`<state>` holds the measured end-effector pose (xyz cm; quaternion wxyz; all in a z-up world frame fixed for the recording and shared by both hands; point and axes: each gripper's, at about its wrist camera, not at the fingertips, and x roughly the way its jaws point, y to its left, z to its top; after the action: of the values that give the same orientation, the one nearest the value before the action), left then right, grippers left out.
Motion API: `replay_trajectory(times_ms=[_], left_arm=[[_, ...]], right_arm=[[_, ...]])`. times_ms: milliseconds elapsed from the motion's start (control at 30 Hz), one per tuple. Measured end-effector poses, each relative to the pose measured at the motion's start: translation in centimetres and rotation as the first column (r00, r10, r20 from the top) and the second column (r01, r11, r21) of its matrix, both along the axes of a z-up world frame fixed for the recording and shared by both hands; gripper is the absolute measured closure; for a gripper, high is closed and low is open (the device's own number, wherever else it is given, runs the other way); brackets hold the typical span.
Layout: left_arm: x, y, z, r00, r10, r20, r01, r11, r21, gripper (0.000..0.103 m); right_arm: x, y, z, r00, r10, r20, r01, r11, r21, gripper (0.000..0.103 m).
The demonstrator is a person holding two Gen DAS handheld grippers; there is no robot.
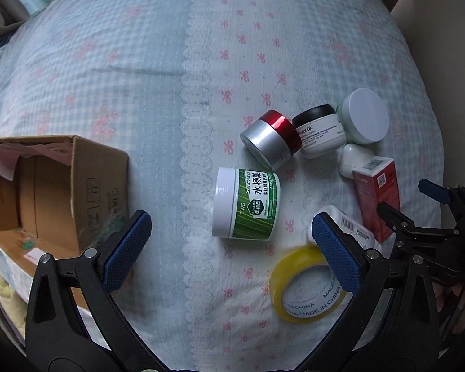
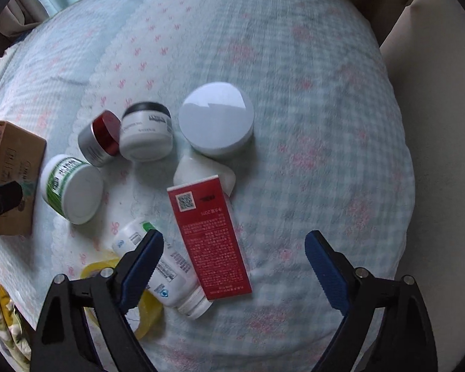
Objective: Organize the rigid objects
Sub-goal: 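Grasp the green-labelled jar with the left tool while the right tool grasps the red box, then carry the green jar and red box over the cardboard box with both tools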
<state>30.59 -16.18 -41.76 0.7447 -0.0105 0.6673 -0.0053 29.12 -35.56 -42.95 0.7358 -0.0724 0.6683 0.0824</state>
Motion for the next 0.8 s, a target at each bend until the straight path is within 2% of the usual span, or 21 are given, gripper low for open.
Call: replay_trajectory(times_ms=[133, 200, 233, 300, 333, 367, 400, 433, 467, 800], left_arm=[[1.0, -1.1, -3.3, 0.999, -0.031, -0.037, 0.032, 0.999, 0.031, 0.004], [1.3, -1.4, -4.8, 0.997, -0.043, -0.059, 0.045, 0.998, 0.034, 0.009], [1.4, -1.6, -5.5, 0.996, -0.046, -0.071, 0.048, 0.998, 0.036, 0.011], [1.5, -1.8, -6.7, 0.994, -0.053, -0.093, 0.056, 0.998, 0.031, 0.024], [1.5, -2.0, -7.2, 0.993, -0.059, -0.103, 0.062, 0.998, 0.032, 0.027], [1.5, -2.1, -7.7, 0.992, -0.065, -0.111, 0.069, 0.997, 0.033, 0.035], [1.5, -2.2, -8.2, 0.990, -0.071, -0.122, 0.075, 0.997, 0.034, 0.048], [1.4, -2.3, -8.6, 0.988, -0.075, -0.135, 0.082, 0.995, 0.052, 0.051], [1.4, -2.2, -8.9, 0.988, -0.074, -0.133, 0.081, 0.996, 0.045, 0.051], [1.5, -1.5, -8.5, 0.992, -0.082, -0.096, 0.086, 0.996, 0.033, 0.051]], right_arm=[[-0.1, 0.2, -2.4, 0.998, 0.055, -0.035, -0.056, 0.998, -0.032, 0.020], [-0.2, 0.4, -3.2, 0.996, 0.083, -0.044, -0.085, 0.996, -0.037, 0.031], [-0.3, 0.5, -3.5, 0.994, 0.094, -0.048, -0.096, 0.995, -0.040, 0.032], [-0.4, 0.8, -4.1, 0.992, 0.115, -0.047, -0.117, 0.992, -0.046, 0.040], [-0.5, 0.9, -4.2, 0.991, 0.125, -0.046, -0.127, 0.991, -0.041, 0.042], [-0.7, 1.0, -4.2, 0.990, 0.137, -0.044, -0.139, 0.990, -0.039, 0.047], [-0.7, 1.2, -4.3, 0.988, 0.151, -0.041, -0.152, 0.988, -0.037, 0.053], [-0.8, 1.4, -4.3, 0.986, 0.162, -0.039, -0.163, 0.986, -0.031, 0.056], [-0.9, 1.6, -4.3, 0.985, 0.167, -0.040, -0.168, 0.986, -0.023, 0.064], [-1.5, 2.3, -4.7, 0.986, 0.161, -0.031, -0.163, 0.985, -0.061, 0.065]])
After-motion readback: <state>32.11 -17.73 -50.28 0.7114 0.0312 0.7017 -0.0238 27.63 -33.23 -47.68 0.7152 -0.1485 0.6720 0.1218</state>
